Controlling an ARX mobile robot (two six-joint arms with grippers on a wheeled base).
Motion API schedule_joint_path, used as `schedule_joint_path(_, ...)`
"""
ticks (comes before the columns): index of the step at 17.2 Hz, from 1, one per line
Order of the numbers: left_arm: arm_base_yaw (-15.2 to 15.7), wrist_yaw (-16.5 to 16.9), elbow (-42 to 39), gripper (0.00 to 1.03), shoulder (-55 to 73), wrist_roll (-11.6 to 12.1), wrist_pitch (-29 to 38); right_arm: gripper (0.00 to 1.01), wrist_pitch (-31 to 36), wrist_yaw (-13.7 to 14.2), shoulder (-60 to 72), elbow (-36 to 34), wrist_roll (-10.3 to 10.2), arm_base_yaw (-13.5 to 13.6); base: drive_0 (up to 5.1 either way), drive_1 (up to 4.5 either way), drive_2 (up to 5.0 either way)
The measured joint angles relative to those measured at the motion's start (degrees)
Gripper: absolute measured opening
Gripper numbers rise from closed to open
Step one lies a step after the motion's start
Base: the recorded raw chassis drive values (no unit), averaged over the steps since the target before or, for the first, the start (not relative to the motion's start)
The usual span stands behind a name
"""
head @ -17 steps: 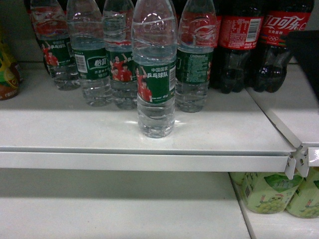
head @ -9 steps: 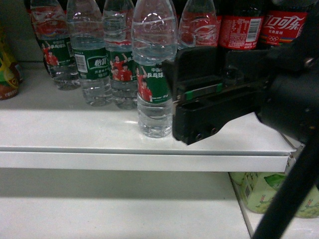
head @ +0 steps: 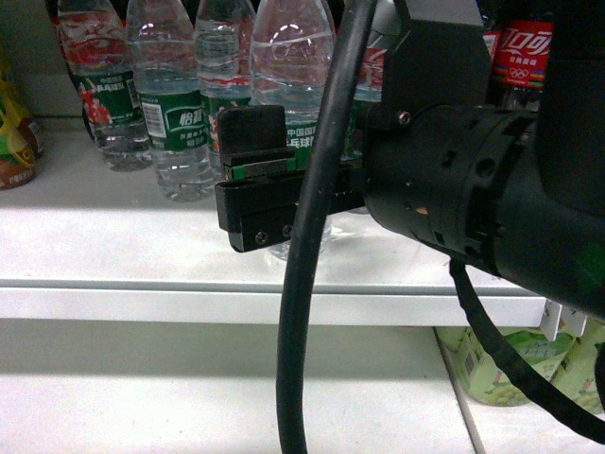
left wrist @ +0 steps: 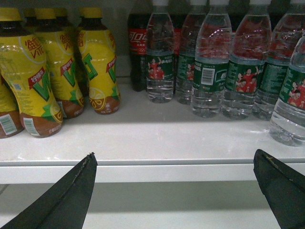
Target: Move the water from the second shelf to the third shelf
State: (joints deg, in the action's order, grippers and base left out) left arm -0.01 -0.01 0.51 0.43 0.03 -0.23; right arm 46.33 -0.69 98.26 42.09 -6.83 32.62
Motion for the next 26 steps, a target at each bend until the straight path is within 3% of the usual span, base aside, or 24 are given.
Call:
schedule_joint_path(4, 0.0, 0.0, 0.0, 0.98, 0.0, 0.0, 0.0, 0.98, -3.6, 3.5, 3.0, 5.1, -2.2, -0.2, 0.0, 0.0, 0.0)
schedule_joint_path(8, 0.0, 0.0, 0.0, 0.98, 0.0, 0.0, 0.0, 0.98, -5.2, 6.1, 5.9, 8.4, -2.4, -0.4, 0.0, 0.0, 0.0)
schedule_joint_path(16, 0.0, 0.0, 0.0, 0.98, 0.0, 0.0, 0.0, 0.96, -5.6, 8.2, 10.4, 12.9, -2.3, -0.4, 0.0, 0.0, 0.0)
schedule_joint_path(21, 0.0, 0.0, 0.0, 0.98, 0.0, 0.0, 0.0, 0.5, -4.7, 9.1, 10.4, 12.9, -2.3, -0.4, 0.0, 0.0, 0.0)
schedule_joint_path(23, 0.0, 0.0, 0.0, 0.98, 0.0, 0.0, 0.0, 0.43, -4.8, 9.2, 10.4, 13.0, -2.3, -0.3, 0.0, 0.0, 0.0)
schedule_joint_path(26, 0.0, 0.0, 0.0, 0.98, 0.0, 0.0, 0.0, 0.41, -4.7, 9.1, 10.4, 13.1, -2.1, -0.3, 0.0, 0.0, 0.0)
